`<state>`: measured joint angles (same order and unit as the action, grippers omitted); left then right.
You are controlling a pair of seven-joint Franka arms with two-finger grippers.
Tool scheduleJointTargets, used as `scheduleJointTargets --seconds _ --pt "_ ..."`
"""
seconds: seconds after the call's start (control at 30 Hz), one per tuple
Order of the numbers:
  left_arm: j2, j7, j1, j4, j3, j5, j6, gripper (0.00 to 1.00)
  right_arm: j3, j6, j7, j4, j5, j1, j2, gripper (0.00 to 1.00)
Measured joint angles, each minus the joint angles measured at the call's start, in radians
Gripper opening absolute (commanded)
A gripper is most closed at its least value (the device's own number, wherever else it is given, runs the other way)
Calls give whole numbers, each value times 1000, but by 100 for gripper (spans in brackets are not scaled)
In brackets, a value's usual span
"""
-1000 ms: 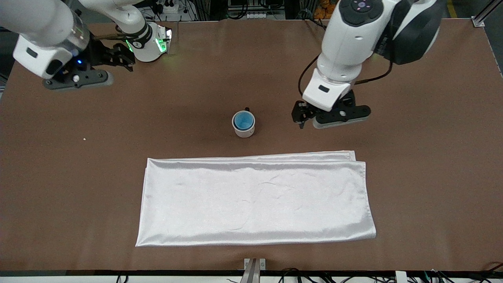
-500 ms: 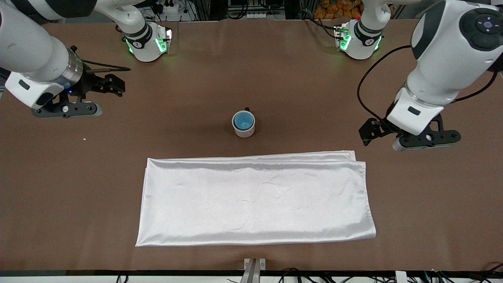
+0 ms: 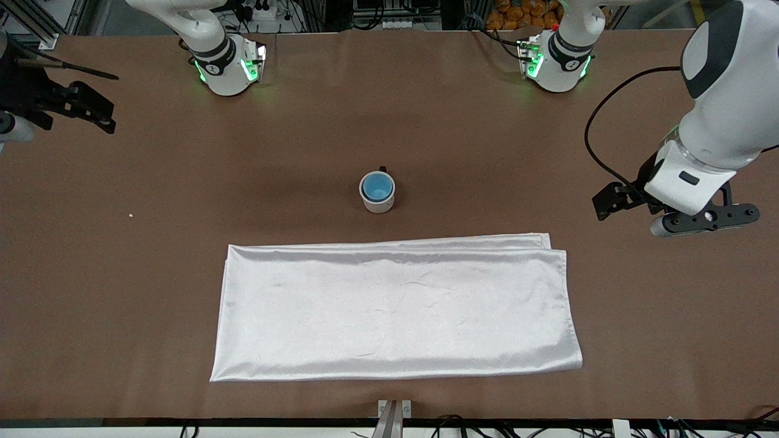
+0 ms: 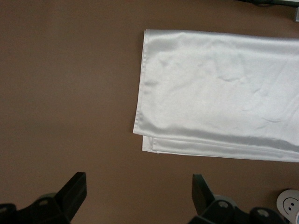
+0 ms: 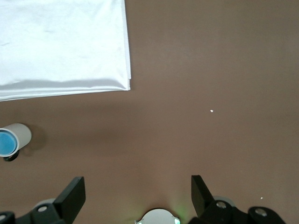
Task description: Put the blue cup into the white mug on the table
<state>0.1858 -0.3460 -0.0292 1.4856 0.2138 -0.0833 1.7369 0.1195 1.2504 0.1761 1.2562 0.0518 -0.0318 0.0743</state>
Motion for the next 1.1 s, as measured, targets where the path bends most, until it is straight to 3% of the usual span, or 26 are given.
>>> scheduleJointTargets --seconds 0.23,0.57,1.1 --pt "-17 73 9 -18 -22 0 -13 100 61 38 -15 35 -91 87 -18 100" --pt "-64 133 33 1 -62 34 -60 100 68 181 -42 188 -76 92 -16 100" --pt "-160 169 79 132 -65 69 -18 100 -21 186 -78 228 -66 70 -19 100"
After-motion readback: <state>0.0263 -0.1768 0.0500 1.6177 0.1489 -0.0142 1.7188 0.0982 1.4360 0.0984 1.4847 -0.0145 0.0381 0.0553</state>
